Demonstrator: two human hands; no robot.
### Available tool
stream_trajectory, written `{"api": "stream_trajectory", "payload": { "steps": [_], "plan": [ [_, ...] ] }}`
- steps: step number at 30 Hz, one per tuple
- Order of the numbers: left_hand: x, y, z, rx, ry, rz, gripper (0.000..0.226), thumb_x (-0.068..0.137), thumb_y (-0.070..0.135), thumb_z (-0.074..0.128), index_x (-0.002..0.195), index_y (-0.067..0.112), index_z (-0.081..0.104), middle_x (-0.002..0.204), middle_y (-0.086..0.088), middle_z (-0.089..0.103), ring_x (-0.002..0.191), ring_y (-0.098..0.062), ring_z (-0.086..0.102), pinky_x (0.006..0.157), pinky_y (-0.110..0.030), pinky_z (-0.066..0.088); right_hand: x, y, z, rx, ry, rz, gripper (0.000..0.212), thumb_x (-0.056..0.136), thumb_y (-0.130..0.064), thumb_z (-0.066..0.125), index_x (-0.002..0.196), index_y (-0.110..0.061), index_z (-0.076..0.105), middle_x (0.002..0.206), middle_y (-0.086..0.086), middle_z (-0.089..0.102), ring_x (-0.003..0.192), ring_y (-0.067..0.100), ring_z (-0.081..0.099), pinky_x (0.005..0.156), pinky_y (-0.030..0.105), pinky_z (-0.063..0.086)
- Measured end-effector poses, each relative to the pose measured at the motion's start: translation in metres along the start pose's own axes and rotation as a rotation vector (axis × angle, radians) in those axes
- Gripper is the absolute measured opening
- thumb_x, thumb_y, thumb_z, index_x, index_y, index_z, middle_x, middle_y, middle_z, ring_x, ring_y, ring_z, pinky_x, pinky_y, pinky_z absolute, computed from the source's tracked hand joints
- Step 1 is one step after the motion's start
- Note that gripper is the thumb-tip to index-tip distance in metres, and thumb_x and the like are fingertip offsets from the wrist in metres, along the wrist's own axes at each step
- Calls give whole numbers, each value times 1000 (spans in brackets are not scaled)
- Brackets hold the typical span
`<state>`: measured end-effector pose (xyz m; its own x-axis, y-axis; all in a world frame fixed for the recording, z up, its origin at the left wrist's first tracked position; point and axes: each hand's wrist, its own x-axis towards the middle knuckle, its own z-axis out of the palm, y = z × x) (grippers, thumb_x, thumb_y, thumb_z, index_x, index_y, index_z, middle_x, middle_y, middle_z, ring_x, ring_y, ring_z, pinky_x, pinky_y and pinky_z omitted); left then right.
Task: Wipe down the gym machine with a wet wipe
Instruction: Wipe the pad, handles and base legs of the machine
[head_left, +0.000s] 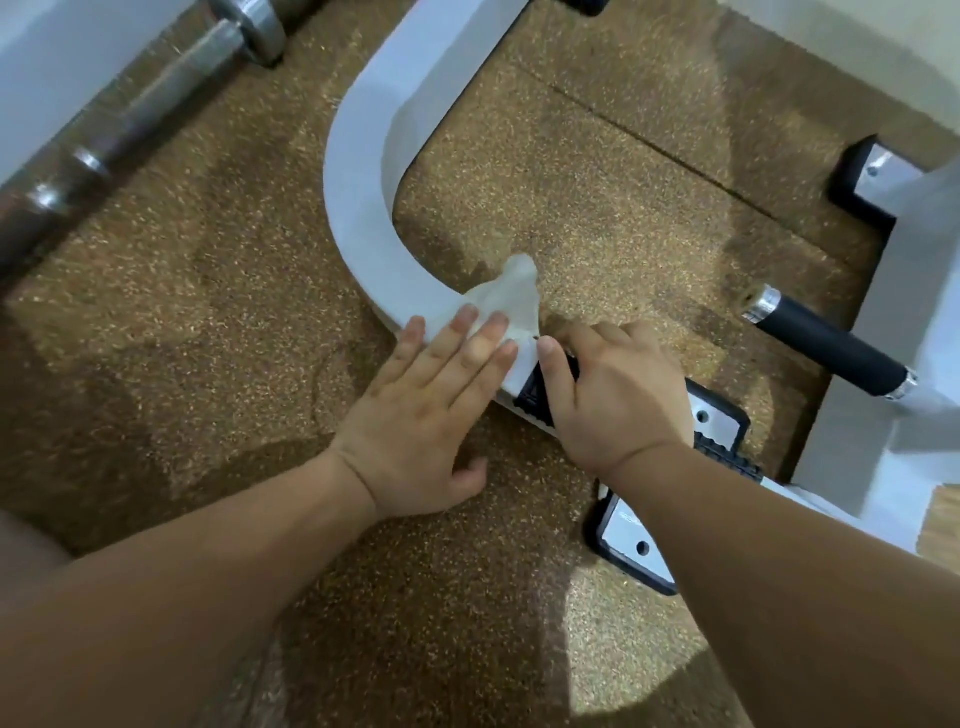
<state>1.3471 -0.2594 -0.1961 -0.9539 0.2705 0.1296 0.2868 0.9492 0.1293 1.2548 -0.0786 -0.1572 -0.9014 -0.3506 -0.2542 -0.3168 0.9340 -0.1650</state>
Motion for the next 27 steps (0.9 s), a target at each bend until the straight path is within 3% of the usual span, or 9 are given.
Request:
{"api": "stream_trajectory", "payload": {
  "steps": [6,9,11,17,21,24,27],
  "plan": [
    [0,-15,-4,39,-71,38,101,78,49,62,161,4,24,169,-14,18,158,-30,15,127,-53,12,0,-1,-3,6,-55,7,67,98,-61,9,113,-28,65,110,-2,67,106,28,53,93,45,43],
    [10,-38,-14,48,-114,-124,105,79,56,53,162,7,13,171,-14,12,159,-29,8,129,-47,2,1,0,-3,27,-60,9,70,96,-63,6,113,-28,64,107,-2,65,104,27,53,92,46,45],
    [10,-32,-18,32,-137,-169,108,78,59,51,162,6,9,171,-16,7,159,-31,4,128,-49,3,1,0,-3,40,-61,5,71,96,-64,5,112,-28,64,105,-2,65,102,26,52,89,44,46],
    [-14,5,-6,-38,-148,17,107,77,52,61,161,2,18,171,-16,10,159,-31,8,126,-54,17,1,1,-2,25,-62,0,75,95,-67,1,112,-27,62,104,-2,65,102,25,52,87,43,46],
    [7,-32,-17,-4,-143,-162,98,89,62,40,162,6,10,171,-13,6,159,-29,4,127,-55,11,1,2,-2,6,-73,-10,75,95,-68,0,113,-28,62,104,-4,64,102,24,52,88,43,45],
    [24,-50,-26,-91,-121,-321,94,97,70,19,162,1,14,171,-17,7,158,-32,2,127,-54,4,2,3,-1,1,-77,-12,76,95,-68,0,114,-28,62,105,-4,64,102,24,52,89,44,46],
    [18,-23,-18,-111,-128,-188,97,98,72,10,161,-2,13,170,-21,4,158,-36,0,127,-53,1,3,3,-1,5,-77,-4,75,95,-67,0,114,-28,62,107,-3,65,104,24,53,89,44,45]
  ]
}}
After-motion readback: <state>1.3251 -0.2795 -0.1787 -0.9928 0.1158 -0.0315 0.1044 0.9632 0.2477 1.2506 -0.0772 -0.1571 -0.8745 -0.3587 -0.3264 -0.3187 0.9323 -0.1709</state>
